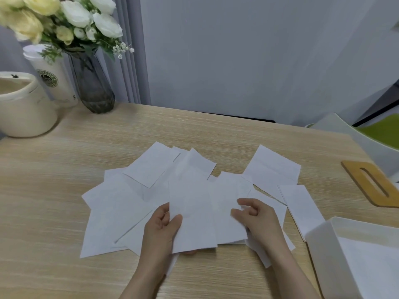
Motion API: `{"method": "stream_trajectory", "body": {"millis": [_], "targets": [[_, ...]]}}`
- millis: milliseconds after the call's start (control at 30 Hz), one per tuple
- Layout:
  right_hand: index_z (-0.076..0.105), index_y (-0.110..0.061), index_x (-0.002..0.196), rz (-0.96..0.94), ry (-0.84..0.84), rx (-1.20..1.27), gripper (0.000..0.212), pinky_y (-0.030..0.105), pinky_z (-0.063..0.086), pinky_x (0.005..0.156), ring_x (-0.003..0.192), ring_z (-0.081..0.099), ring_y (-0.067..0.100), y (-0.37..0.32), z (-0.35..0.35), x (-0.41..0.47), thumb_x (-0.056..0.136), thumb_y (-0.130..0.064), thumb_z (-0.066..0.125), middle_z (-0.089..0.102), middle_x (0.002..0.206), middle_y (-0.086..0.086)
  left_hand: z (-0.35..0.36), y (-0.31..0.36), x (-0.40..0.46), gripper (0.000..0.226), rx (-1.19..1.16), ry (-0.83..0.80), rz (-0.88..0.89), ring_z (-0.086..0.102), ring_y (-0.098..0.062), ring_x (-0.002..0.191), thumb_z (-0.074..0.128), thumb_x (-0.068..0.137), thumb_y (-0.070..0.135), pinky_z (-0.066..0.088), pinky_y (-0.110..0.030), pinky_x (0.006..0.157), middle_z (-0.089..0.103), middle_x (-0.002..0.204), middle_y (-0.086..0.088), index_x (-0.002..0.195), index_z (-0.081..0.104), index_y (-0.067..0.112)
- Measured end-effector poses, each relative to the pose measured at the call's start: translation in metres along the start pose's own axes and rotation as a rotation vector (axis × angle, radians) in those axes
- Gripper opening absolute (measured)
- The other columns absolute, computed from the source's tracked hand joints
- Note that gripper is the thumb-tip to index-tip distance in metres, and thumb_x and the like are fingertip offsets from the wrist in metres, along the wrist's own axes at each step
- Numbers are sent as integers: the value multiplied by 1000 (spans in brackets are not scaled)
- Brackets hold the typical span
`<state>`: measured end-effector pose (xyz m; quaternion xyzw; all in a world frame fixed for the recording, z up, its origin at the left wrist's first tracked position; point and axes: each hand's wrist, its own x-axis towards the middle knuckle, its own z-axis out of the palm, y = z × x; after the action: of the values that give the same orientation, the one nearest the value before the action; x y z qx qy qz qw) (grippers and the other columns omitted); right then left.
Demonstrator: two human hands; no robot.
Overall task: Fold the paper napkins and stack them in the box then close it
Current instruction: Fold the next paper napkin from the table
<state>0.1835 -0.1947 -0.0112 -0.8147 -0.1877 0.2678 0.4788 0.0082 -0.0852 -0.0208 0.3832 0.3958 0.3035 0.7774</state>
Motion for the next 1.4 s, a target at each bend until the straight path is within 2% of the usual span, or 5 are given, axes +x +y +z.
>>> {"method": "stream_trajectory", "body": {"millis": [167,500,800,967,1400], "targets": [[58,-15,124,64,49,105,44,20,46,71,76,65,1,7,-1,-5,82,-12,71,63,60,-6,-1,0,0,22,1,-4,-2,71,-30,64,53,94,-4,52,-47,41,75,93,-9,106,63,12],[68,-20,77,-21,215,-247,9,29,41,61,64,56,11,15,-31,-8,85,-20,67,57,53,-10,-5,-4,4,23,-4,-15,1,69,-32,63,49,98,2,55,-49,42,73,84,-11,99,68,15],[61,-13,76,96,-12,448,13,19,44,43,51,61,7,-24,-1,-27,89,-13,64,69,62,0,-9,-11,9,26,26,-27,-8,66,-38,65,44,101,8,53,-42,48,72,89,-18,104,68,17],[60,-7,77,9,-107,299,14,10,38,46,45,54,1,-28,41,-38,90,-10,63,60,47,-7,-9,-12,11,20,137,3,33,73,-23,87,51,98,10,55,-38,74,76,95,-7,109,67,17],[67,-24,80,-55,26,4,7,26,41,64,62,55,4,-23,56,-34,85,-27,67,63,64,-15,-10,-11,10,15,82,-14,51,73,-16,77,55,97,15,53,-22,55,77,91,-7,106,67,18]]}}
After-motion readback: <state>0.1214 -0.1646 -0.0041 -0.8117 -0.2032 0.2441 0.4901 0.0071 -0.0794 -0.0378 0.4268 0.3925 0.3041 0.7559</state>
